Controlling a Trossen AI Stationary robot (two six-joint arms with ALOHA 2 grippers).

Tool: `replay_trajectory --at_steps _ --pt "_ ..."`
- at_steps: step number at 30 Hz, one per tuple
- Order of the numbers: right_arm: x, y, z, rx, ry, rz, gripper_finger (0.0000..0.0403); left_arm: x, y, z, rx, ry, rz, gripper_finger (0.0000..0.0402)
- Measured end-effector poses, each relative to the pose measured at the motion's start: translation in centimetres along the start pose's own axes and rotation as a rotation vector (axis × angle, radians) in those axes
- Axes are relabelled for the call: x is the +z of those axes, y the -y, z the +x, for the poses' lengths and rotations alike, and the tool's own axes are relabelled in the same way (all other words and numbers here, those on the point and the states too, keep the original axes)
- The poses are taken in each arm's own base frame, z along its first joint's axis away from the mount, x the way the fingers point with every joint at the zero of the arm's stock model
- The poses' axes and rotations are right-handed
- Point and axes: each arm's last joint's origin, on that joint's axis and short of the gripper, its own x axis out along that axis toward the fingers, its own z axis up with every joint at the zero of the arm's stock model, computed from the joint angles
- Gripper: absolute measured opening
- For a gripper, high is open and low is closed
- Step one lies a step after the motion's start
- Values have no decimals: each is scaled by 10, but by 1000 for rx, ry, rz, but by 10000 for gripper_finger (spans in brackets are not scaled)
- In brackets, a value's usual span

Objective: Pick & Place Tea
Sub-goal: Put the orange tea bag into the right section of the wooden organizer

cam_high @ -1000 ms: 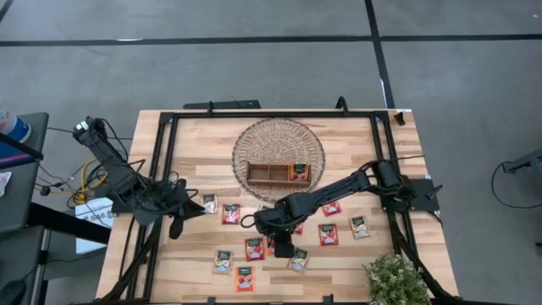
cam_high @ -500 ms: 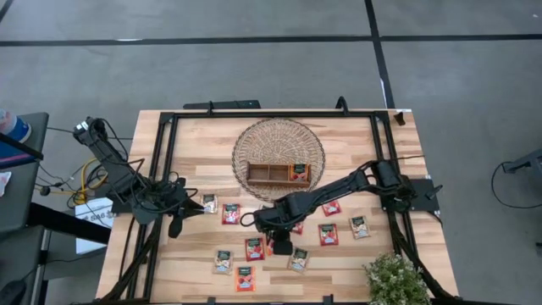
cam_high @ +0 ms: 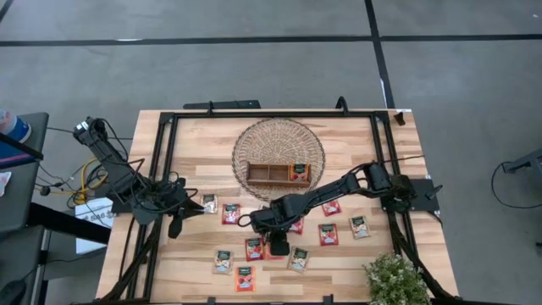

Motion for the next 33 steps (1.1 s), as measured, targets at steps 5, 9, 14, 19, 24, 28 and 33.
replay_trajectory --at_steps 5,9,14,19,24,28,33 --pt "-1 -3 4 -2 -14 1 106 0 0 0 1 -3 -1 55" --pt "-1 -1 3 -22 -8 4 107 -1 0 0 0 -9 1 55" --pt "-1 0 3 -25 -11 16 107 -1 0 0 1 -9 0 55" --pt "-2 -1 3 -67 -9 37 107 -1 -1 0 6 -14 -10 55" --pt "-2 1 -4 -144 -50 43 107 -1 -1 0 6 -14 -12 55" --pt "1 0 -11 -182 -69 36 107 -1 -1 0 6 -13 -18 55" --pt "5 -2 -18 -209 -76 16 107 -1 -1 0 5 -13 -19 55"
